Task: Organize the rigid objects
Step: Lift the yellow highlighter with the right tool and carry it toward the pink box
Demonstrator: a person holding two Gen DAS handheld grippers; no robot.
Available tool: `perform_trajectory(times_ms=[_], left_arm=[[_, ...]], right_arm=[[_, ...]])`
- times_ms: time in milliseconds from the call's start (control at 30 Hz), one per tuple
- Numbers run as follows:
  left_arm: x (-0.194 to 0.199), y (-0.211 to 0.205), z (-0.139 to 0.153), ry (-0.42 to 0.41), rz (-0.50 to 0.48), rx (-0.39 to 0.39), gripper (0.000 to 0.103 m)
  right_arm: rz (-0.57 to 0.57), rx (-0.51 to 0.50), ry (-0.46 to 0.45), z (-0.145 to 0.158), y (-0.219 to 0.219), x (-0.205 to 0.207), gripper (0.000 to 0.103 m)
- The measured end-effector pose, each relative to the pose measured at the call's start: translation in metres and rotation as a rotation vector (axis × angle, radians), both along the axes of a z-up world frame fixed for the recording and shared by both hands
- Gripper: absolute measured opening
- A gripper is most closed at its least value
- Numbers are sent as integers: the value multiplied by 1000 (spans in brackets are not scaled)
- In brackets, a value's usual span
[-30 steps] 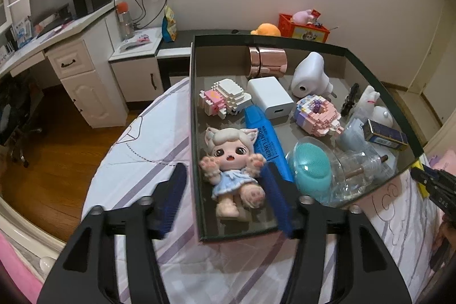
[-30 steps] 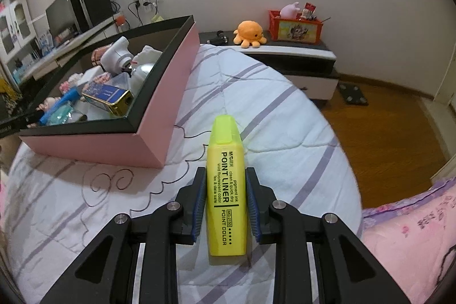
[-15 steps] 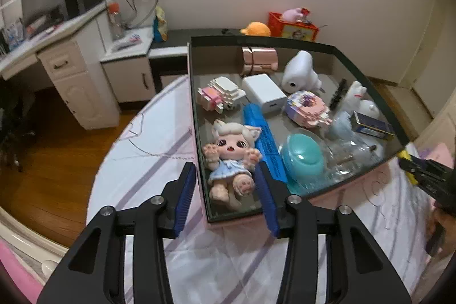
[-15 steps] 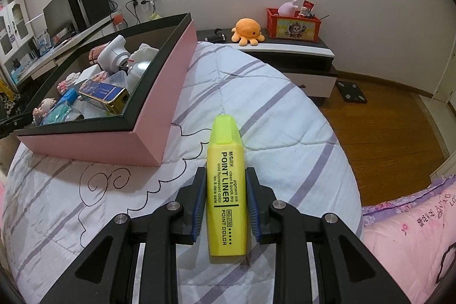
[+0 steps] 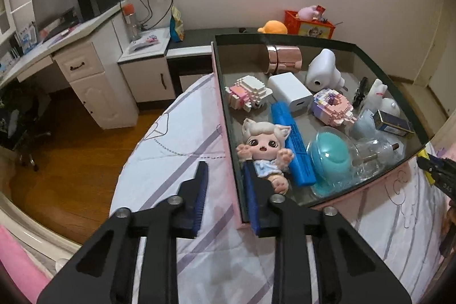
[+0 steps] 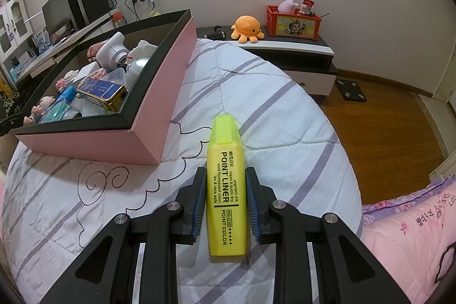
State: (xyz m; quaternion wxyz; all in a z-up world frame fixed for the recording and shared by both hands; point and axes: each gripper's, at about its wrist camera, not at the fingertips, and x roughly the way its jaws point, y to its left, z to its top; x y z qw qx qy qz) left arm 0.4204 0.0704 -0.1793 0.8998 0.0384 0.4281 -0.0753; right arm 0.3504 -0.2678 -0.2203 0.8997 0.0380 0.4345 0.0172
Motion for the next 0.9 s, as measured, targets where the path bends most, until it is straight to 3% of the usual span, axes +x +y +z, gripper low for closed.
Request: perform_trajectory(times_ms=[167, 567, 900], left_arm=[[6, -9, -2, 0, 0, 40, 9], [4, -12, -1, -5, -9, 65, 9], [4, -12, -2, -4, -13, 62, 9]], right_arm=[[7, -42, -2, -1, 6, 1, 26], [12, -9, -48, 14, 1, -8, 26], [19, 17, -126, 50, 2, -16, 26]])
